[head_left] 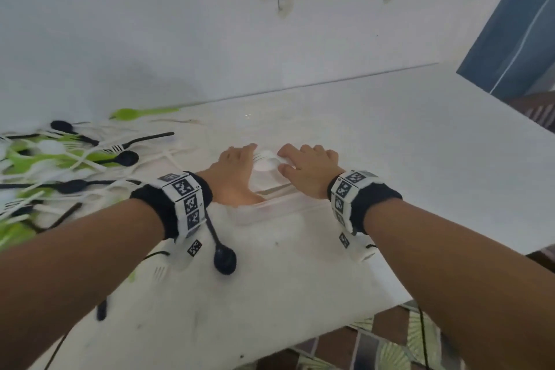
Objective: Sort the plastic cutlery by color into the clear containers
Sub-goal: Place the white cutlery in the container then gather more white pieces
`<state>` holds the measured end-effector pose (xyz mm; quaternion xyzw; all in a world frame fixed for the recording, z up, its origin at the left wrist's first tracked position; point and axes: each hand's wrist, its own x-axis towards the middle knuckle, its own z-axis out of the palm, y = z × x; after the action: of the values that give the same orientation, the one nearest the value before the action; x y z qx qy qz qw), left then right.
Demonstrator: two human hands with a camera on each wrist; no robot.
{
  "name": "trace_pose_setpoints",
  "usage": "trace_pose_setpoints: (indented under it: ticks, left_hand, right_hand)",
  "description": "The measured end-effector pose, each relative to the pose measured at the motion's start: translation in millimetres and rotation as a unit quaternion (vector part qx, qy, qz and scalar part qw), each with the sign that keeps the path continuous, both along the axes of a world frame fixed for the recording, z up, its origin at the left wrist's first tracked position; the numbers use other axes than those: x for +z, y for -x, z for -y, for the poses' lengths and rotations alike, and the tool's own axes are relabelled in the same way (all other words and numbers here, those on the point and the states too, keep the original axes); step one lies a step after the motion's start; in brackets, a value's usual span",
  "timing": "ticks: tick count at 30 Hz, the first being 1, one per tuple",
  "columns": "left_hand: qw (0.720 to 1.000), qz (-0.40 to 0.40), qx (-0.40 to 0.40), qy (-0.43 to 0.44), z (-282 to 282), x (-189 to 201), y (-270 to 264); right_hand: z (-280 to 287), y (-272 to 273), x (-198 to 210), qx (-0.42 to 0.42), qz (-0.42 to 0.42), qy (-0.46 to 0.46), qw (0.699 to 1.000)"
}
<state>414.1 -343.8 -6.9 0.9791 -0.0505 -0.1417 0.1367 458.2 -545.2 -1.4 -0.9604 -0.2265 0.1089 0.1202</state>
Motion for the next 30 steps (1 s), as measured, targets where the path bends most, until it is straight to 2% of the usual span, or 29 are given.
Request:
trace_pose_setpoints:
  ticks: [3, 12, 19, 21, 24, 26, 30]
  left_hand:
    - [0.997, -0.019, 0.017, -0.067, 7.7, -4.3, -2.2]
    - [0.999, 0.024, 0.041, -0.021, 5.8, -7.7, 3.2]
    - [0.997, 0.034, 0.068, -0.025, 5.6, -10.1, 0.4]
    - [0.997, 0.042, 0.065, -0.020, 4.6, -11.9, 0.6]
    - [0.997, 0.042, 0.064, -0.012, 3.5, -10.8, 1.5]
    - [0.997, 0.046, 0.063, -0.002, 4.3, -10.7, 2.2]
    - [0.997, 0.054, 0.063, 0.000, 6.1, -10.1, 3.2]
  right_hand:
    - [-0.3, -4.3, -6.3, 0.017, -0.023, 0.012, 1.000]
    - [0.0, -8.9, -12.2, 0.044, -0.033, -0.014, 0.998]
    - [-3.0, -9.2, -8.1, 0.031, -0.049, -0.055, 0.997]
    - [-1.1, -7.5, -4.9, 0.037, -0.068, -0.072, 0.994]
    - [6.7, -13.6, 2.7, 0.059, -0.141, -0.084, 0.985]
    - [13.8, -16.9, 6.8, 0.088, -0.178, -0.065, 0.978]
    - [20.7, -15.6, 15.1, 0.160, -0.155, -0.001, 0.975]
